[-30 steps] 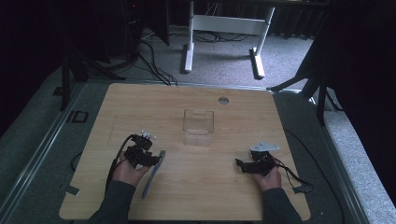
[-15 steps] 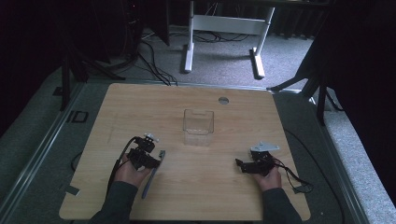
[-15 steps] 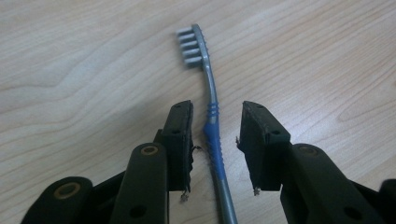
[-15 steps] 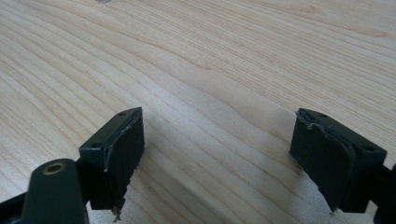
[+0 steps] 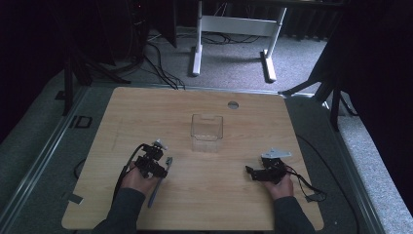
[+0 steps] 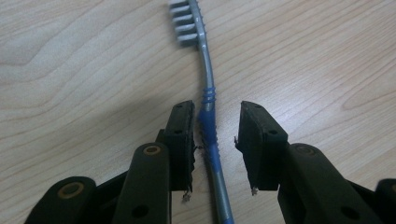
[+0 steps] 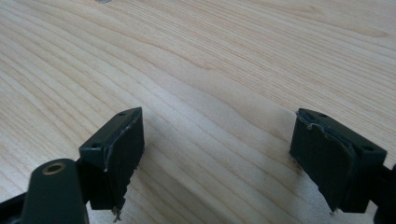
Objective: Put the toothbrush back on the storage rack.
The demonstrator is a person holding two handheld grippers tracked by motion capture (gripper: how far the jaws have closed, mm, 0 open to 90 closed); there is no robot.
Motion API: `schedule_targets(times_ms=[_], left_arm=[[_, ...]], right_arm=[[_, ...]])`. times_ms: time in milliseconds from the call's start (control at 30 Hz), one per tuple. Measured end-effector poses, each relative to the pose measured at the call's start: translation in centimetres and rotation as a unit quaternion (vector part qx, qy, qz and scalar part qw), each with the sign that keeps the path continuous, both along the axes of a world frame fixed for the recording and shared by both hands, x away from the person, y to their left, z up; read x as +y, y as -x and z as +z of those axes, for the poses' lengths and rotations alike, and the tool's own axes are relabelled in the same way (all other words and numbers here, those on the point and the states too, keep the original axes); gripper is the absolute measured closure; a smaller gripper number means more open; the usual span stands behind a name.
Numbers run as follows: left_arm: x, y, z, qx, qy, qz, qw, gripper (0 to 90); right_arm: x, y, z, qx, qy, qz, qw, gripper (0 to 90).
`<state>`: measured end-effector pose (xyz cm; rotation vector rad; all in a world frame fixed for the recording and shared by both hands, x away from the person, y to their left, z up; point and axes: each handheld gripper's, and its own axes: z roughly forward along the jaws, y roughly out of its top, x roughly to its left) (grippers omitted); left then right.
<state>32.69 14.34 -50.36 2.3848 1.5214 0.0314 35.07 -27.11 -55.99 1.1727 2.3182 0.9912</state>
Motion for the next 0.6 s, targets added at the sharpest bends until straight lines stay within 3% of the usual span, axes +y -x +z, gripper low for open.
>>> schedule_targets(times_ms=[600], left_arm=[[-0.8,-0.2,-1.3,0.028,-0.034,-0.012,0.999,70.4]], right_arm=[[0.0,0.0,0.0,0.0,0.0,0.0,1.0,17.2]])
